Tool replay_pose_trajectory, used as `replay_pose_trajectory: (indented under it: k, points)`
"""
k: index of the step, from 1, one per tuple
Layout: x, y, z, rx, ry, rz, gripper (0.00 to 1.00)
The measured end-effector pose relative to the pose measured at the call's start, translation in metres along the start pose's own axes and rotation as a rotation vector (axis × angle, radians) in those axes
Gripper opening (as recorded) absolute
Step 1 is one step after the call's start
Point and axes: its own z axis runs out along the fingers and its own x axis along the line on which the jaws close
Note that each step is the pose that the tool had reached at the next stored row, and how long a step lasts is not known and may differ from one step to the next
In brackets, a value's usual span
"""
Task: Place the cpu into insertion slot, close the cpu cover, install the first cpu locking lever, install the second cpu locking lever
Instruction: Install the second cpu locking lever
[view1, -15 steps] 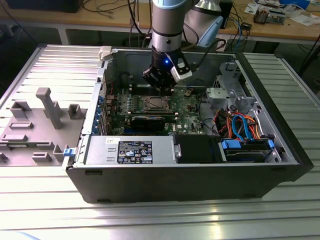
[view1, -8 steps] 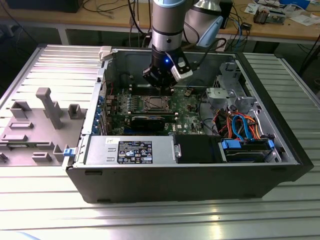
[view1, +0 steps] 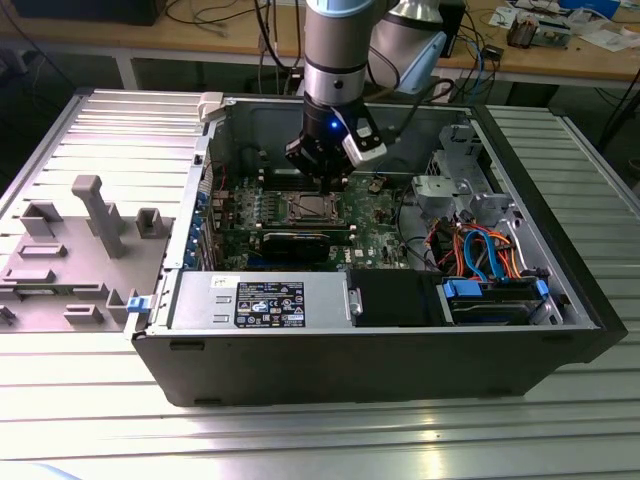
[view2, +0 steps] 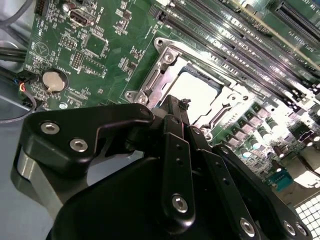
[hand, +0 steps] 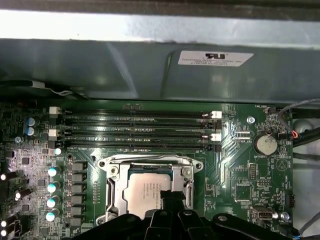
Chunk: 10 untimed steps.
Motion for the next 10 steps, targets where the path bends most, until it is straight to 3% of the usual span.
replay_pose_trajectory:
  k: [10]
  points:
    - [0.0001, -0.0028, -0.0001, 0.0009, 0.0001, 0.000, 0.11]
